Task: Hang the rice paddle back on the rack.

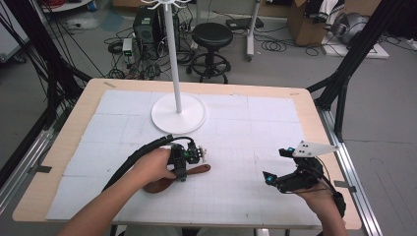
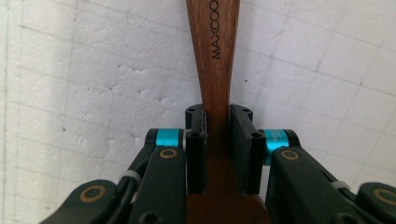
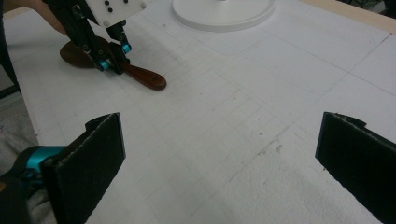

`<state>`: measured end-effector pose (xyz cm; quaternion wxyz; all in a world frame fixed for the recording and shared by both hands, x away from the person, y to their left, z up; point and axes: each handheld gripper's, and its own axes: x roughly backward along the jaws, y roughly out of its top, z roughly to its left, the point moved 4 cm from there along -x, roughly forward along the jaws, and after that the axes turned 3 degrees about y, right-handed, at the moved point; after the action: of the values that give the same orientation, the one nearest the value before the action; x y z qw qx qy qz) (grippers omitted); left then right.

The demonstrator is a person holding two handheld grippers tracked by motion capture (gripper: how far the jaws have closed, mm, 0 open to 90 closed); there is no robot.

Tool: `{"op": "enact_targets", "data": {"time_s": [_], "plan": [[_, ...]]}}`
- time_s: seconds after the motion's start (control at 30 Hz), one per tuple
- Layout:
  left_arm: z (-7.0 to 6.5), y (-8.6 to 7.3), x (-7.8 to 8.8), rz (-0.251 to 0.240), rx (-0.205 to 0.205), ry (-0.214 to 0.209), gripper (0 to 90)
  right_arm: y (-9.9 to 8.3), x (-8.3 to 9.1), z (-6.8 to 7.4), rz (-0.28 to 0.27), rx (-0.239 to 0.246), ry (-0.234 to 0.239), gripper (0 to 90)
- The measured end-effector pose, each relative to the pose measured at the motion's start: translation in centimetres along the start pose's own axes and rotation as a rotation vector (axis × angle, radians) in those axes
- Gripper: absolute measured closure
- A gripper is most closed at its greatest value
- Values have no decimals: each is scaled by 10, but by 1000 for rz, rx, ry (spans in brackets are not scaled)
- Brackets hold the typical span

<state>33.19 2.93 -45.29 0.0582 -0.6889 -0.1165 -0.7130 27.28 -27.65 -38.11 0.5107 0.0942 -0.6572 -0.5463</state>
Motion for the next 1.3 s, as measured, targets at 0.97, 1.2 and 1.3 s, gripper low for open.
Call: {"op": "enact_targets", "data": {"time_s": [0.97,1.2,1.3], "plan": [[-2,-5,27,-198,-80,-111,773,-1,0,-1,2,-6,-1,5],[4,-11,39,-232,-53,-108,773,-1,0,-2,3,-8,-1,5],[5,-14,44,-253,-36,-109,774,-1,0,-1,2,-6,-1,5]]}}
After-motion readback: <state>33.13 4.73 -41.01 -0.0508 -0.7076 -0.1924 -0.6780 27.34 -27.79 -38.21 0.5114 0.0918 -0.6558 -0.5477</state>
